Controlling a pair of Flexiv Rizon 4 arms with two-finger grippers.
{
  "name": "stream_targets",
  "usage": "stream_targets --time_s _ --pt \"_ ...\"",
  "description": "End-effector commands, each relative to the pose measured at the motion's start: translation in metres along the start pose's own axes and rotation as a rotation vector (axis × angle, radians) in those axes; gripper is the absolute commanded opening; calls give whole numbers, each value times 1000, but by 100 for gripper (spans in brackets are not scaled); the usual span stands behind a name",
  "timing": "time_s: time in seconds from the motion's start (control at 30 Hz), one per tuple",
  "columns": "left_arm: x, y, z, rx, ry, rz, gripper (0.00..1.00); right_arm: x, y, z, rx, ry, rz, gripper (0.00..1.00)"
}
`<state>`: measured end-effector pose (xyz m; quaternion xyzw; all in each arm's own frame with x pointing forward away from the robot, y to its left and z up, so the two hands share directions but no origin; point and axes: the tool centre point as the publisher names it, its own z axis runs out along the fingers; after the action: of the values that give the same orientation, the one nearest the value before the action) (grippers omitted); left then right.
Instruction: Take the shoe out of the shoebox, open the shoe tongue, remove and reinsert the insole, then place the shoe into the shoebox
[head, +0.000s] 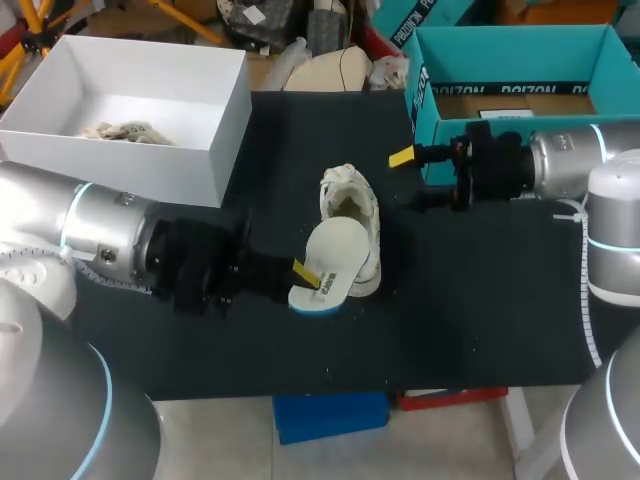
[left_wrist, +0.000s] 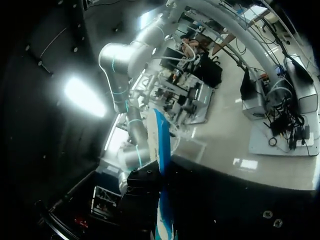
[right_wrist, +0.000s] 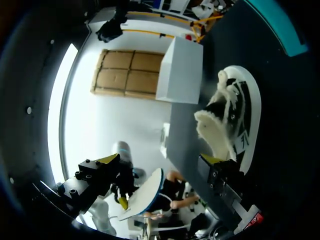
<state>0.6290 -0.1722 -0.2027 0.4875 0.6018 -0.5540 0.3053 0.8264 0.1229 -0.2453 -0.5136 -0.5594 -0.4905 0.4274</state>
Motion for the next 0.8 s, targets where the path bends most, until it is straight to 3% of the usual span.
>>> stream_targets --time_s 0.03,0.2,0.33,0.53,0.8 --pt "21 -12 -8 -74 -55 91 0 0 0 1 -2 -1 0 100" --pt "33 3 -5 -118 -76 273 0 0 0 1 -2 -1 0 100" --pt "39 22 0 -108 -109 353 0 0 0 1 -2 -1 0 100" --pt "43 59 8 -102 -130 451 0 0 0 1 -2 -1 0 100" --pt "45 112 19 -157 -67 554 0 0 0 1 -2 -1 0 100"
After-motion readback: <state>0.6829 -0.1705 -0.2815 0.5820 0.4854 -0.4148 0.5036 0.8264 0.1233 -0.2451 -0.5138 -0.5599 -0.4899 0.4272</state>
